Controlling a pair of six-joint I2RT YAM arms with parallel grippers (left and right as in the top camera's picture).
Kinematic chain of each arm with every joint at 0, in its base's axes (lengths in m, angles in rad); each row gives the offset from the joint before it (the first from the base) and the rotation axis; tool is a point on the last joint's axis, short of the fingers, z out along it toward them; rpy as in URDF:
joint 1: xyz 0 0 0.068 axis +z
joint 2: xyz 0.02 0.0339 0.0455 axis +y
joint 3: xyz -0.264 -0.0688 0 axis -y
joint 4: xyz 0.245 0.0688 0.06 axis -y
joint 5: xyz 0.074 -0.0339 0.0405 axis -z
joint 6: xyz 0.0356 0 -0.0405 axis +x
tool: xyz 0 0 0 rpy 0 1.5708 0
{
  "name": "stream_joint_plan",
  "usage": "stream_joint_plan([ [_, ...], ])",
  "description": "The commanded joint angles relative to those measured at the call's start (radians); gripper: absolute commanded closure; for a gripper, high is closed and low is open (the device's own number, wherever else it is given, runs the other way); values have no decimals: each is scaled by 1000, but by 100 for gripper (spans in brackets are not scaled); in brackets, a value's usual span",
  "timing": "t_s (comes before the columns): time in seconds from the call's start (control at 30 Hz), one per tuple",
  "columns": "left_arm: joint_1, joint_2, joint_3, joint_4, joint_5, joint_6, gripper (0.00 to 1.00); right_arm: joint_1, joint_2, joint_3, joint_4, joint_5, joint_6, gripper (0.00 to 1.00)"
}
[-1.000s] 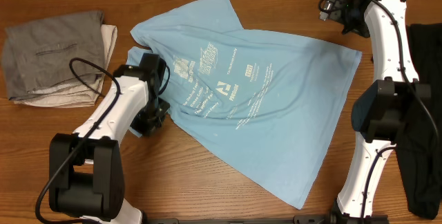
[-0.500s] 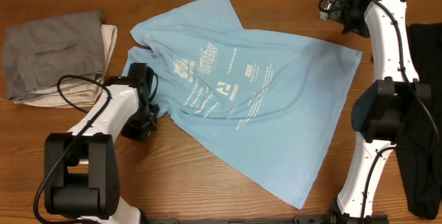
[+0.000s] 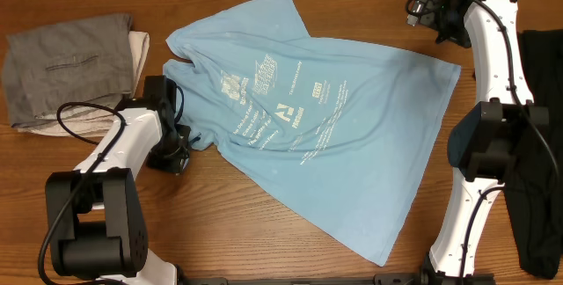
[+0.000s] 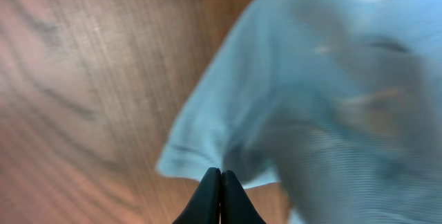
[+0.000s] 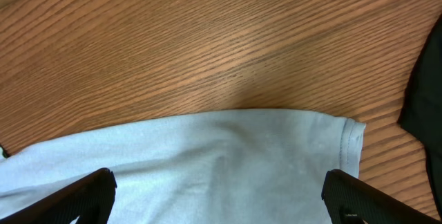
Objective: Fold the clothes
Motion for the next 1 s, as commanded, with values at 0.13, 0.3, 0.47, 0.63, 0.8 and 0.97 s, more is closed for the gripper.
stream_joint_plan([
  [0.13,2,-5,-5,58,-48,50,96,-4,-12,17,3,2,4,0],
  [0.3,-2,-5,-10,66,-50,91,96,-4,-12,17,3,2,4,0],
  [0.47,-10,-5,-63,107,-46,91,96,-4,-12,17,3,2,4,0],
  [0.63,-10,-5,-159,194,-30,91,96,-4,-12,17,3,2,4,0],
  [0.8,8,-5,-200,189,-20,80,96,-4,-12,17,3,2,4,0],
  [0.97,59,-5,-200,111,-7,-6,96,-4,-12,17,3,2,4,0],
])
